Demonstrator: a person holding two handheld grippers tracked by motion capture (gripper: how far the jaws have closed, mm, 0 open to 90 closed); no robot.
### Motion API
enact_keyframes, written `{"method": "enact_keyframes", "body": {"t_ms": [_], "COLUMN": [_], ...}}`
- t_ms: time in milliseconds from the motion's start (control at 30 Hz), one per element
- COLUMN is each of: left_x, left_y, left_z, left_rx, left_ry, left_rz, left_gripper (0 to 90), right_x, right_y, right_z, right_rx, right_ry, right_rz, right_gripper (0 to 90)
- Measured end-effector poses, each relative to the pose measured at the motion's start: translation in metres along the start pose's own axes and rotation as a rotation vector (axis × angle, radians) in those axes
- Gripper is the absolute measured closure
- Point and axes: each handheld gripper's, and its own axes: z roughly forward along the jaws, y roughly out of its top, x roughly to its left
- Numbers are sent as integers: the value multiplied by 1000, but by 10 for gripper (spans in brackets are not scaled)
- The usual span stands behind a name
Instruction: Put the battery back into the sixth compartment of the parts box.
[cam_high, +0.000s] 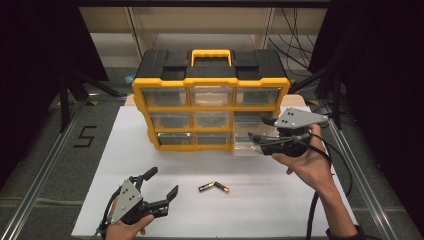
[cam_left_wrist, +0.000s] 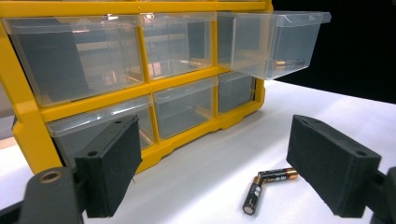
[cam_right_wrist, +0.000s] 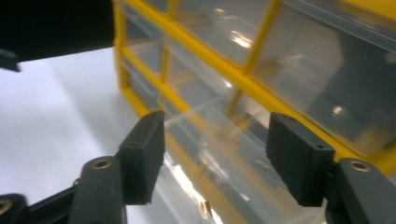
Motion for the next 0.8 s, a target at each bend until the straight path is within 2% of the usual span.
{"method": "enact_keyframes", "body": {"t_ms": [167, 233, 300, 467, 600, 800], "left_x": [0, 0, 0, 0, 0, 0], "left_y": [0, 0, 0, 0, 0, 0], "left_z": [0, 0, 0, 0, 0, 0], "left_rx": [-1, -2, -3, -3, -4, -4], "left_ry": [0, 2, 2, 2, 3, 2], "left_rz": [3, -3, -2, -2, -1, -3], "left_gripper": [172, 172, 172, 172, 172, 172], "right_x": [19, 27, 34, 49, 58, 70], "right_y": [7, 9, 9, 9, 6, -3], "right_z": [2, 3, 5, 12, 18, 30], "right_rx": [0, 5, -2, 29, 49, 114], "right_ry": [62, 102, 116, 168, 191, 224], "right_rz": [-42, -55, -60, -88, -106, -137], "right_gripper": [334, 322, 307, 302, 300, 298]}}
